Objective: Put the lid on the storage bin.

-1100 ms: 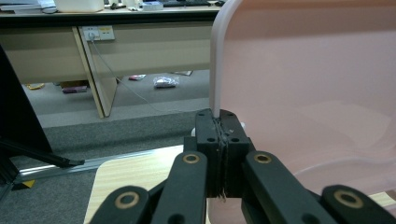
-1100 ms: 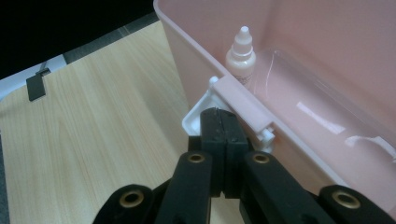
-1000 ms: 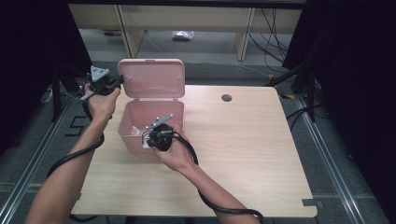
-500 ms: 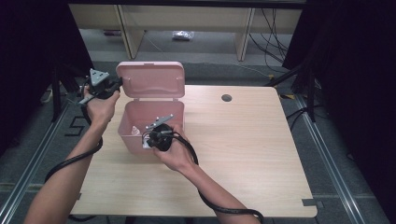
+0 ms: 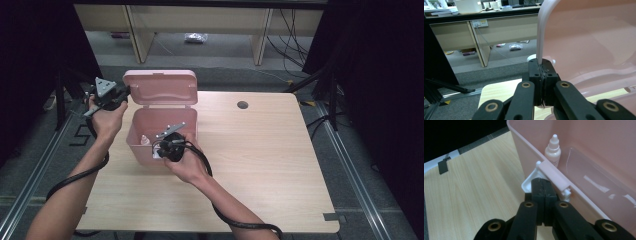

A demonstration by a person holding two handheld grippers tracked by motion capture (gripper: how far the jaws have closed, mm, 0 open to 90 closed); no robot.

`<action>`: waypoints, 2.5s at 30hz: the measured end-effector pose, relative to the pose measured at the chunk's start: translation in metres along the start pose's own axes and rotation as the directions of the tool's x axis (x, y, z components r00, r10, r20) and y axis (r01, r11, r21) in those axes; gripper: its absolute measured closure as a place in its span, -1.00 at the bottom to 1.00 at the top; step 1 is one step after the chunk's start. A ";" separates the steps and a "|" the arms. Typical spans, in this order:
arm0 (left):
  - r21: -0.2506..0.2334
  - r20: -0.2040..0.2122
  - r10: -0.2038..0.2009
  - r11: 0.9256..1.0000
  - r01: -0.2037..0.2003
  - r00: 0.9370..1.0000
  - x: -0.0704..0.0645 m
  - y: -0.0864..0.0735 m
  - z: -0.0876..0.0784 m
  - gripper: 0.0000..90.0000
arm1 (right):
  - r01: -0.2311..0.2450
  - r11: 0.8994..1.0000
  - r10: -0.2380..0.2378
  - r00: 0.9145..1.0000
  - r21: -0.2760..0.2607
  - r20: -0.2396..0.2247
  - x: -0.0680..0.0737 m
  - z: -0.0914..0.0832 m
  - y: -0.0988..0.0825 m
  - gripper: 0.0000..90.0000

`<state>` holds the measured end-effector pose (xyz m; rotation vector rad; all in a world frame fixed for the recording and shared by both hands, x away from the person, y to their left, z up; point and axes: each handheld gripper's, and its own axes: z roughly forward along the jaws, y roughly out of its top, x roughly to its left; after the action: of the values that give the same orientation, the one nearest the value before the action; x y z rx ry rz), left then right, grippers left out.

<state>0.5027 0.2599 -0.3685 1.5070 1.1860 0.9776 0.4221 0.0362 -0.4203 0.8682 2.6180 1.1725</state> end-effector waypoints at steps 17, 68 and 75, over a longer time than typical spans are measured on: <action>-0.009 0.000 0.027 1.000 -0.027 1.000 -0.004 -0.011 -0.016 0.96 | 0.019 1.000 -0.019 1.000 -0.003 0.001 -0.002 0.001 0.001 1.00; 0.015 -0.005 0.047 0.999 -0.047 0.999 -0.009 -0.026 -0.035 0.95 | -0.157 0.952 0.187 0.978 -0.263 0.090 -0.060 -0.074 0.008 1.00; 0.024 0.002 0.049 0.999 -0.049 0.999 -0.010 -0.030 -0.039 0.95 | -0.143 0.943 0.182 0.978 -0.299 0.104 -0.068 -0.083 0.013 1.00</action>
<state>0.4569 0.2607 -0.3892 1.5614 1.1681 0.9976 0.4545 -0.0478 -0.3610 1.0731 2.2306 1.4420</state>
